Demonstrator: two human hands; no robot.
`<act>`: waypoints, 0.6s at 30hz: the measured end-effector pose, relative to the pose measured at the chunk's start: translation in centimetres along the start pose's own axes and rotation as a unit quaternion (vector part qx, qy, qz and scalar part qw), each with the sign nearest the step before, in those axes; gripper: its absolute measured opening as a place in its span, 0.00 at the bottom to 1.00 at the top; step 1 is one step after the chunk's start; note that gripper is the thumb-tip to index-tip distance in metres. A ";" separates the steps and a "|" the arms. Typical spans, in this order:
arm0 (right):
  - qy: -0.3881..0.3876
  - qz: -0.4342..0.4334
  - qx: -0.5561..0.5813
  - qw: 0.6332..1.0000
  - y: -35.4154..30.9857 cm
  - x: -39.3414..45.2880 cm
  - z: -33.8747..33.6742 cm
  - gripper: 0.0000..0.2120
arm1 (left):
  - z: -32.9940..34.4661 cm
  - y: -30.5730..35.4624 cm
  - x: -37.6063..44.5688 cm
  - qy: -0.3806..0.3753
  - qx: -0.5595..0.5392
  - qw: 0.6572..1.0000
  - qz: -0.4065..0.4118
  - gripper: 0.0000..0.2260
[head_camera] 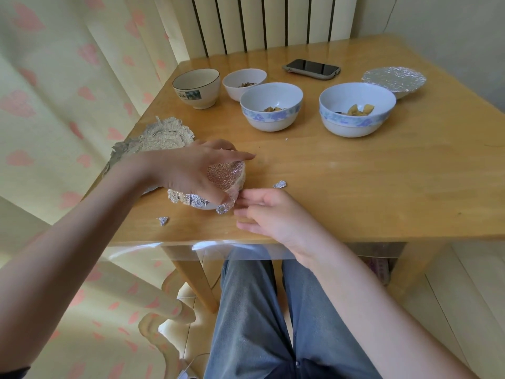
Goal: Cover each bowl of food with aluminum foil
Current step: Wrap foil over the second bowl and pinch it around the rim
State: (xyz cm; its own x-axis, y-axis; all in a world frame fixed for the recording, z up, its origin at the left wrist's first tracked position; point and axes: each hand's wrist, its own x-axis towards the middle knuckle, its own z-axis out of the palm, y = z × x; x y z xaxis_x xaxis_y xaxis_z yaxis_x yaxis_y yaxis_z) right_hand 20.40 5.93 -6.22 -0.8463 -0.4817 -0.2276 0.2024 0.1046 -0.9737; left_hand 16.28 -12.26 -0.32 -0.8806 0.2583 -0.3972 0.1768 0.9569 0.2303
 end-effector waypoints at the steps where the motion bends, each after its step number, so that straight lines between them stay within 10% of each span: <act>1: 0.019 -0.004 -0.023 1.000 -0.1 0.0 0.0 0.18 | -0.1 -0.1 0.0 -0.005 0.006 1.000 0.001 0.44; 18: 0.137 -0.145 -0.266 0.943 2.1 1.5 0.5 0.23 | -0.4 1.1 0.0 0.013 0.007 0.997 -0.069 0.47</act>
State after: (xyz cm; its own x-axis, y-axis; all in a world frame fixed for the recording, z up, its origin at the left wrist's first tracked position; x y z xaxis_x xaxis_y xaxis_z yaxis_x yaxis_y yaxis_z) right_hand 19.77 4.96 -8.60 -0.9383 -0.3221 0.1260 -0.2713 0.4595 -0.8457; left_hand 16.35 -11.26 0.26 -0.9078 0.1202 -0.4019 0.0589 0.9851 0.1615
